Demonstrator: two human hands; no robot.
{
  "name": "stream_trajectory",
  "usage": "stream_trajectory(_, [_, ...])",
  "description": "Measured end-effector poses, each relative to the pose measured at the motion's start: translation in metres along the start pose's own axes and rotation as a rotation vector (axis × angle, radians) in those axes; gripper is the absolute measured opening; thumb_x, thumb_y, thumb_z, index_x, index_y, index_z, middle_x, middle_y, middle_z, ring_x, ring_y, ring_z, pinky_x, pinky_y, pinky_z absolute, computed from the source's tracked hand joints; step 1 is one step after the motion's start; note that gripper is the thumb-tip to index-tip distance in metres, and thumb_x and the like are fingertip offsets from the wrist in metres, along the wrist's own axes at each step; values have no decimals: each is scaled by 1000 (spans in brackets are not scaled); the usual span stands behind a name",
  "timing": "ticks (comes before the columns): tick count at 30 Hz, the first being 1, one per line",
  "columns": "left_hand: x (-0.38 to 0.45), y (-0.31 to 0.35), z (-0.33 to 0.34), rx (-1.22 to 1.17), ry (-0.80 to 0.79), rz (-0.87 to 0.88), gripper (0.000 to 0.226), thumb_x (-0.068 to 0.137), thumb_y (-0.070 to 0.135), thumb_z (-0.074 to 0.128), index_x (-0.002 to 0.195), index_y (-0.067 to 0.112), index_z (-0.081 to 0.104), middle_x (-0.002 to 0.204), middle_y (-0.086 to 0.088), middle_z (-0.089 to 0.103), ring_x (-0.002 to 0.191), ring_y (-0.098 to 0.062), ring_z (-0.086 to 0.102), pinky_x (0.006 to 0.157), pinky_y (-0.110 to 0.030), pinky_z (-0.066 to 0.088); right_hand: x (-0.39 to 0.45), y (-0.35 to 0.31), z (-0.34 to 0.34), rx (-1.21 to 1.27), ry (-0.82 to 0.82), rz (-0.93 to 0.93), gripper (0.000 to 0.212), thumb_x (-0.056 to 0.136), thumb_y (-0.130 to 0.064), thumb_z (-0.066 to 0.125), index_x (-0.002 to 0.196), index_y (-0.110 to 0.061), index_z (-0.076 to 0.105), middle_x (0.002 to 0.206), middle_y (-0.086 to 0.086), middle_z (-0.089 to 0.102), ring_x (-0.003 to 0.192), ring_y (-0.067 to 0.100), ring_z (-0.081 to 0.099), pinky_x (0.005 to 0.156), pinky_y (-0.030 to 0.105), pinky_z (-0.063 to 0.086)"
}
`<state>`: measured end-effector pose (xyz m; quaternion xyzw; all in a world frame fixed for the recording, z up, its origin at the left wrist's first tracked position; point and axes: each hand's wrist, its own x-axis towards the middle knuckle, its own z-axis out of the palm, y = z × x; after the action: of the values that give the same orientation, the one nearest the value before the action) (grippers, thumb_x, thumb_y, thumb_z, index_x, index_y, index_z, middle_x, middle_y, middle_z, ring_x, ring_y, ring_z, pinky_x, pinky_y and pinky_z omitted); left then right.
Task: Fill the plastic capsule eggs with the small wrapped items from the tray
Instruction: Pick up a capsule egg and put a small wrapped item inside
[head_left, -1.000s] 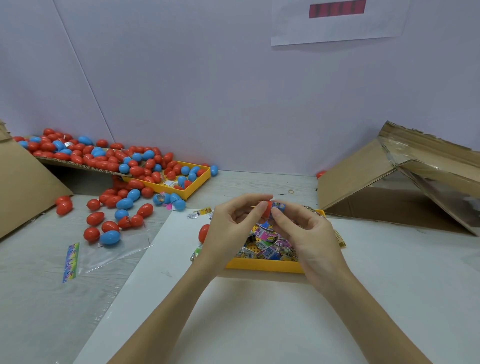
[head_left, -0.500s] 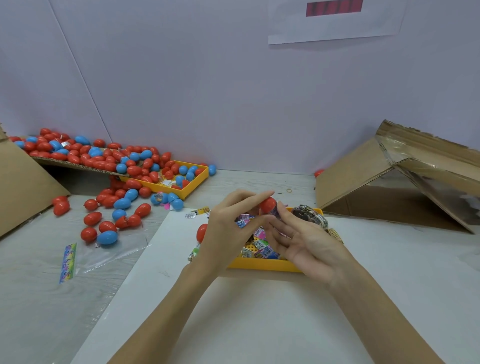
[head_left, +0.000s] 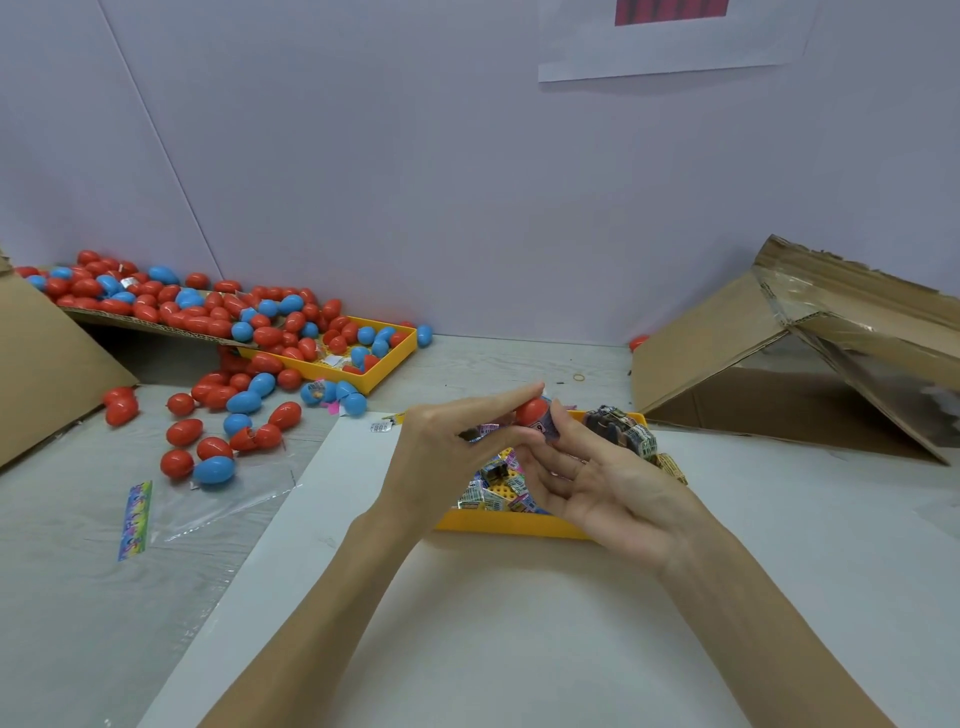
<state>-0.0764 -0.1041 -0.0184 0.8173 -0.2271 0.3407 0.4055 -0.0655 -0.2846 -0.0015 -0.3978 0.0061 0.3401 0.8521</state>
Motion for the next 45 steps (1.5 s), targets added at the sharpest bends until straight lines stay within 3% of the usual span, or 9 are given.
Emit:
stream_trajectory(8, [-3,-1,7,-27,7,2,41,85,18,77,124,9,72,116,1,75,105,-7,72,89,-32,61,2,-1,-4,-154,95,-118,26,89,-31,74,95,-7,79,100,16,77,95,22,76,70,24,60])
stream_trajectory(12, [0,0,5,-157,-142,-93,56,85,21,80,137,12,62,131,3,69,121,-13,64,101,-32,55,3,0,-8,-270,106,-178,38,88,-37,75,105,-4,78,105,15,76,83,15,73,71,22,58])
stream_trajectory(15, [1,-2,4,-209,-154,-144,45,87,16,78,130,11,67,121,0,71,115,-21,67,97,-38,57,4,-1,-7,-142,23,-97,42,94,-44,66,101,-6,81,111,16,76,88,19,74,78,27,61])
stream_trajectory(21, [3,5,1,-407,-48,-225,37,84,17,83,118,19,69,113,4,73,110,-20,69,91,-22,55,2,-1,-6,131,-187,84,51,95,-38,67,125,2,69,117,13,73,102,30,70,97,39,55])
stream_trajectory(26, [3,8,4,-371,9,-149,40,80,13,85,115,16,67,109,6,72,108,-22,69,92,-23,55,3,7,0,224,-223,85,47,86,-36,77,113,2,70,114,17,69,104,32,65,95,41,53])
stream_trajectory(32, [2,5,3,-276,44,-80,37,81,13,84,115,12,69,111,7,72,109,-23,69,93,-29,56,4,7,-1,205,-221,2,50,92,-32,69,130,-1,59,127,17,68,105,32,68,93,41,55])
stream_trajectory(36, [1,2,3,-197,40,-17,33,84,15,82,114,12,70,111,4,70,105,-23,68,90,-30,57,5,9,-4,50,-189,-57,33,96,-34,65,96,-5,79,121,15,71,105,26,69,95,40,56])
stream_trajectory(40, [1,-2,1,-56,11,-13,31,83,13,83,112,12,71,109,2,69,103,-20,68,89,-28,57,9,10,-3,-295,-19,-263,40,101,-39,57,114,-4,72,108,19,75,99,28,74,86,37,61])
stream_trajectory(45, [-2,-4,5,1,-70,-44,50,78,20,86,123,14,65,117,4,67,109,-13,64,91,-27,56,8,12,-8,-781,134,-450,26,96,-32,69,105,-8,72,81,7,77,72,17,72,61,23,57])
